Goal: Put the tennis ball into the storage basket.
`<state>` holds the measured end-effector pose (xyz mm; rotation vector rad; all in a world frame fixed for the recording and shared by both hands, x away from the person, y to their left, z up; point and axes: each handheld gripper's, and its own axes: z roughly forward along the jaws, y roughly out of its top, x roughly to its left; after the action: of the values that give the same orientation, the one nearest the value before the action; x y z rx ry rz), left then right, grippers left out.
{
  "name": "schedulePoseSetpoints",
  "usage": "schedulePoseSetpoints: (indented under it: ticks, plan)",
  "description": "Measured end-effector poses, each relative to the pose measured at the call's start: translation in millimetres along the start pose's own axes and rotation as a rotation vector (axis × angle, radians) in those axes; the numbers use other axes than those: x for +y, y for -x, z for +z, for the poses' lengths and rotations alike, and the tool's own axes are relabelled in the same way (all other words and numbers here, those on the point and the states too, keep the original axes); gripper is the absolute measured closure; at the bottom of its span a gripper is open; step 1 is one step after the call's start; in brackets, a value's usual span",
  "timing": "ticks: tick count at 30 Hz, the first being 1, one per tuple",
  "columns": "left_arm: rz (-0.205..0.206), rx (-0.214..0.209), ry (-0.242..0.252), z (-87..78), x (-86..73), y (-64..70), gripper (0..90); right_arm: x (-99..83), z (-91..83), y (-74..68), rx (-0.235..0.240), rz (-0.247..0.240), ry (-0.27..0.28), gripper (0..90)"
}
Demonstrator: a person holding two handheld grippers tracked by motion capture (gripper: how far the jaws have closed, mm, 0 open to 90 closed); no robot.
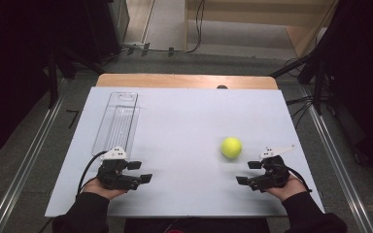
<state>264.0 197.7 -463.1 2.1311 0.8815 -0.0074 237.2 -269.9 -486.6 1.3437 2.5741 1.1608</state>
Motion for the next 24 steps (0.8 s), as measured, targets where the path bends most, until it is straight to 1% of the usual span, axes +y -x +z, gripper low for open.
schedulePoseSetpoints:
  ticks: [8,10,15,17,19,24]
  plan:
    - [-0.011,-0.010,-0.004,0.7,1.3,-1.0,31.1,-0.4,0.5,0.1,0.002,0.006,-0.001,14.8]
    - [-0.011,-0.005,-0.010,0.7,0.9,-0.8,31.1,0.2,0.0,0.2,0.004,0.011,0.002,14.8]
    - [-0.013,-0.009,-0.004,-0.1,0.1,-0.4,31.1,1.3,1.1,0.2,0.004,0.003,0.008,14.8]
    - [-0.016,0.000,-0.020,0.4,0.6,0.4,31.1,1.2,0.8,-0.9,0.002,0.004,0.008,14.8]
    - [-0.020,0.003,-0.023,0.6,0.9,0.4,31.1,1.2,0.6,-1.1,0.002,0.005,0.008,14.8]
    - [-0.033,-0.010,-0.024,0.2,1.4,-1.0,31.1,1.2,0.2,-0.9,0.004,0.010,0.010,14.8]
